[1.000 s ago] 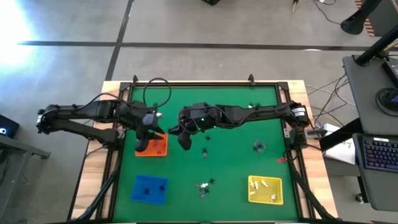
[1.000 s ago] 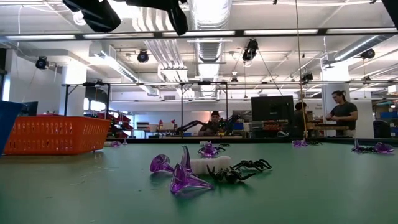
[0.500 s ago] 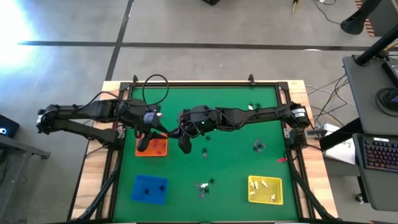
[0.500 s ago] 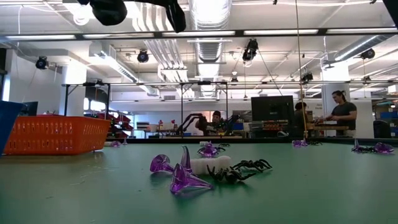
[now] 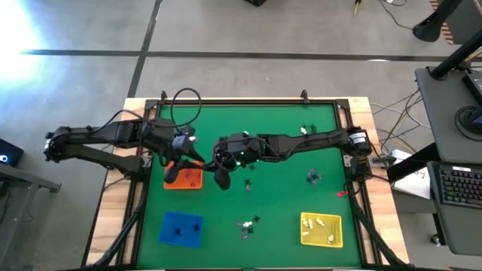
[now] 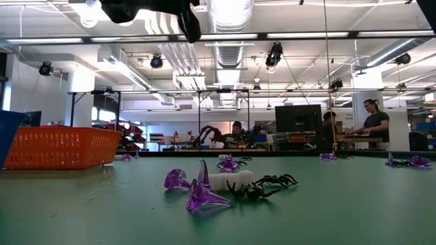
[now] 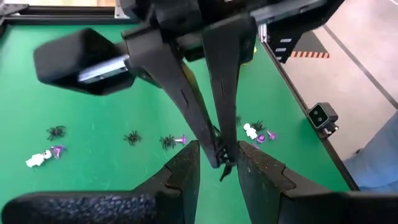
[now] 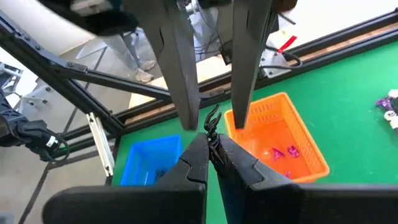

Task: Sort Halloween decoration
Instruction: Put the black spider toy into the blue bin

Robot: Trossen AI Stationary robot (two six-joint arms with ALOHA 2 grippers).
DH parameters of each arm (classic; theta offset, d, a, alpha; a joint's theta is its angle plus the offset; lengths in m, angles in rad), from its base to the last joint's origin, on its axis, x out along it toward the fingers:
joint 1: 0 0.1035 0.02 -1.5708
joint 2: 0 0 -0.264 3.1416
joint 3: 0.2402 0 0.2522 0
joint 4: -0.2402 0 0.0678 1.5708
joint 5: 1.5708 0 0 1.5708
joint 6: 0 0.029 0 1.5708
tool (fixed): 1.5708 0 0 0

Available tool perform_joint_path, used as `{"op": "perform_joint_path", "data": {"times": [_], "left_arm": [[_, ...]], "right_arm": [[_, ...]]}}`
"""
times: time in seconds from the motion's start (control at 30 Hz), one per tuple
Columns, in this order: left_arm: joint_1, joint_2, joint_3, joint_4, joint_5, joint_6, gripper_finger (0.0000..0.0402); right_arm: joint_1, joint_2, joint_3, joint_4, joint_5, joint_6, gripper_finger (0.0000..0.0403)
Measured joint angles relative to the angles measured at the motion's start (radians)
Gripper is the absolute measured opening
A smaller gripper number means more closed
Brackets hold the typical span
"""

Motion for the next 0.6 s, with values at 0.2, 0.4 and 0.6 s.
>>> {"op": "perform_joint_path", "data": {"times": [0.2, 0.4, 0.6], "left_arm": [[0.000, 0.002, 0.000, -0.020, 0.000, 0.000, 0.0087], [0.000, 0.013, -0.001, -0.019, 0.000, 0.000, 0.0087], [0.000, 0.023, -0.001, -0.015, 0.000, 0.013, 0.0079]], "right_arm": [[0.000, 0.000, -0.001, -0.003, 0.001, 0.000, 0.0009], [0.000, 0.000, -0.001, -0.003, 0.001, 0.000, 0.0009], [0.000, 0.000, -0.001, -0.004, 0.002, 0.000, 0.0009]]}}
